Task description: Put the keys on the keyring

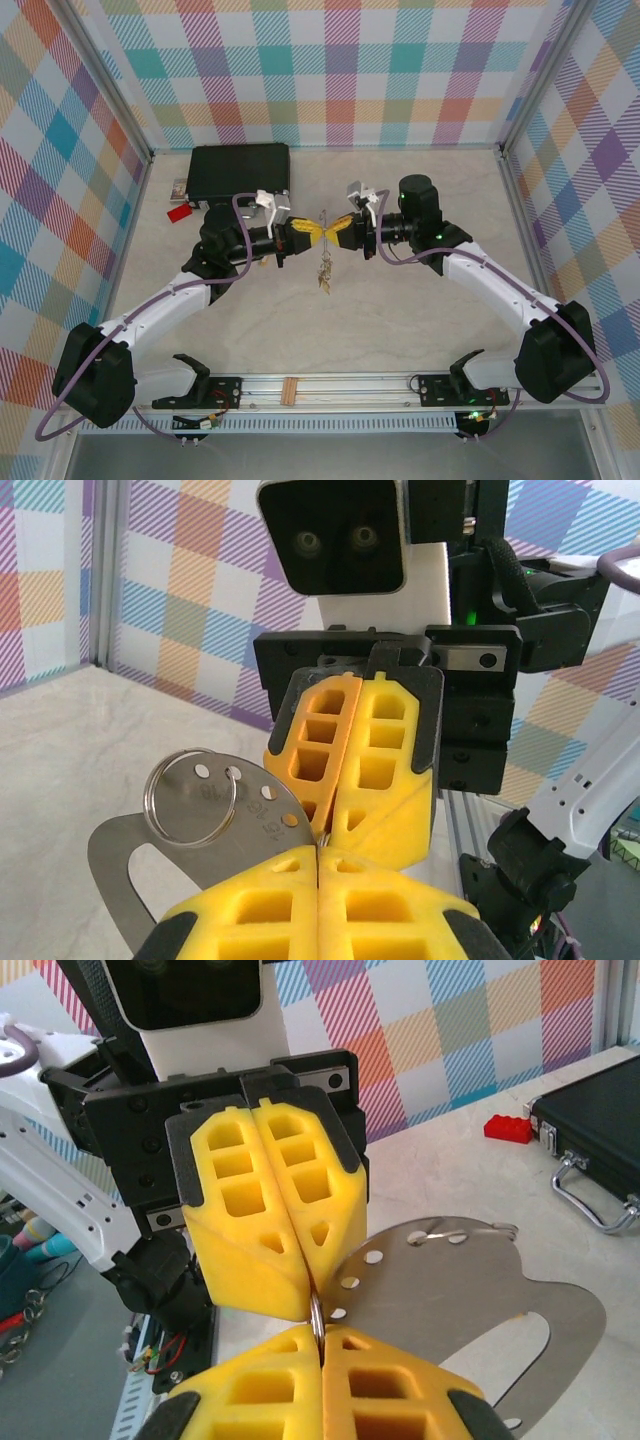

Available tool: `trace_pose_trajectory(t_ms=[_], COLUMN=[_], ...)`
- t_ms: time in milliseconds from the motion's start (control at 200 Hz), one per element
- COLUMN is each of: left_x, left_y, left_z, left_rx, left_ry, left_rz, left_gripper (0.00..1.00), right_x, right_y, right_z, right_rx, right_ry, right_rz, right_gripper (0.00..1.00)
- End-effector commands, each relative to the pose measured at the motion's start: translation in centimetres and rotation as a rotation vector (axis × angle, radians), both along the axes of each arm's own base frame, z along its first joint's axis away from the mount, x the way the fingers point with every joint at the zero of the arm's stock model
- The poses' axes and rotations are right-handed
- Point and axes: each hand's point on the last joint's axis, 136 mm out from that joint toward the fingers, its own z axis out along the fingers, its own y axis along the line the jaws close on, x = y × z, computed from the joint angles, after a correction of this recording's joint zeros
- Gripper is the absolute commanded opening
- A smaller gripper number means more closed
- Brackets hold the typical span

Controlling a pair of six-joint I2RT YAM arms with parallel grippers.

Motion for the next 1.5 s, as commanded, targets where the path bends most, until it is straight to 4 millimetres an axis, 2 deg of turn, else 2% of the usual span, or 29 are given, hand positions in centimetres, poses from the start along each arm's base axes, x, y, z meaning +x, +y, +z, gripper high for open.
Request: trace_pose_trajectory(t_ms=[0,80,115,170,205,335,465,555,720,925,1185,1495], left_x=[-0.6,-0.4,-0.3,-0.1,-0.1,0.1,0.2,0.5,1.3,1.7,2.4,1.1], left_y=[-0.2,-0.2,-0.2,-0.1,0.0,0.7,1.7,2.3,2.6,2.1,1.0,0.4], left_z=[3.0,3.3,3.5,3.7,4.0,5.7,7.4,7.9,8.0,8.8,8.4,8.8], left_rx=[-0.041,-0.059,-0.070,-0.088,-0.106,-0.197,-0.292,-0.337,-0.377,-0.437,-0.422,-0.412], left_ry=[-0.089,-0.084,-0.086,-0.085,-0.090,-0.120,-0.150,-0.160,-0.149,-0.138,-0.105,-0.126], left_rz=[-0.029,-0.022,-0.016,-0.002,0.005,0.048,0.100,0.128,0.146,0.091,0.051,-0.006], left_gripper=[0.00,0.01,0.12,0.36,0.40,0.40,0.39,0.37,0.34,0.28,0.23,0.23], right_x=[-1.0,-0.8,-0.7,-0.4,-0.2,0.9,1.5,1.7,1.6,1.6,1.4,1.9], right_y=[0.1,0.3,0.3,0.4,0.4,0.2,-0.4,-0.7,-1.0,-0.8,-0.5,-0.2], right_z=[1.1,1.3,1.6,2.0,2.5,4.2,6.8,8.4,10.1,10.4,9.8,8.9], right_rx=[0.012,0.025,0.039,0.070,0.097,0.202,0.351,0.445,0.562,0.603,0.584,0.567], right_ry=[-0.027,-0.022,-0.024,-0.034,-0.046,-0.063,-0.112,-0.134,-0.129,-0.093,-0.063,-0.043], right_rz=[0.042,0.038,0.035,0.019,0.009,-0.057,-0.105,-0.116,-0.095,-0.057,-0.031,-0.038], right_gripper=[0.00,0.00,0.00,0.00,0.00,0.00,0.00,0.00,0.00,0.00,0.00,0.00])
